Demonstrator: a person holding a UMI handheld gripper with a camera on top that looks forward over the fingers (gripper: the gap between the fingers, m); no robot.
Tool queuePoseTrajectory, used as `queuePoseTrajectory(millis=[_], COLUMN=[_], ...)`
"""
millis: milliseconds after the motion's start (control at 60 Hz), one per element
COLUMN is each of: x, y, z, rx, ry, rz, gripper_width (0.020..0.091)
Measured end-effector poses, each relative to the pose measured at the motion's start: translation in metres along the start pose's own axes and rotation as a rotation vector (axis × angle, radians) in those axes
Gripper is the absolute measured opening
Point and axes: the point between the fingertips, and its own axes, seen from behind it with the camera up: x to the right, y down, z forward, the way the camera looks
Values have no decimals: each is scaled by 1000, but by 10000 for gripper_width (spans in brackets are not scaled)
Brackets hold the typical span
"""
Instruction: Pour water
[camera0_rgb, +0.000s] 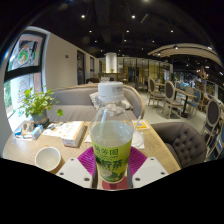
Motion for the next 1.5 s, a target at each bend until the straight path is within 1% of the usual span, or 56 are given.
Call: queuePoseTrajectory(millis=[217, 283, 300, 317, 367, 483, 533, 567, 583, 600, 650, 683, 700, 750, 833, 967, 1067, 1217, 1267, 1383, 1500], x=[13, 14, 14, 16, 16, 14, 14, 14, 17, 17, 16, 15, 16, 16, 11, -7, -31, -52, -57, -65, -66], y=[55, 73, 69, 70, 71, 71, 72, 79, 82, 85, 86, 86, 86, 84, 78, 64, 57, 52, 51, 48, 45], z=[19, 23, 21, 20, 25, 23, 22, 20, 19, 17, 11, 4, 0, -16, -51, -125, -185, -261, -281, -314, -328], rx=[-49, -81, -55, -45, -41, -32, -52, -88, -110, -126, -149, -162, -169, -186, -214, -272, -295, -322, -318, -314, -306], ry=[1, 1, 1, -1, 2, 2, 5, 8, 11, 15, 24, 27, 33, 50, 70, 91, 105, 141, 156, 164, 173], rz=[-7, -1, 2, 4, 14, 26, 30, 32, 31, 32, 35, 33, 32, 29, 23, 42, 84, 87, 94, 111, 96], gripper_width=[395, 405, 404, 404, 407, 501, 532, 561, 596, 654, 870, 833, 830, 859, 854, 853, 852, 849, 853, 852, 853])
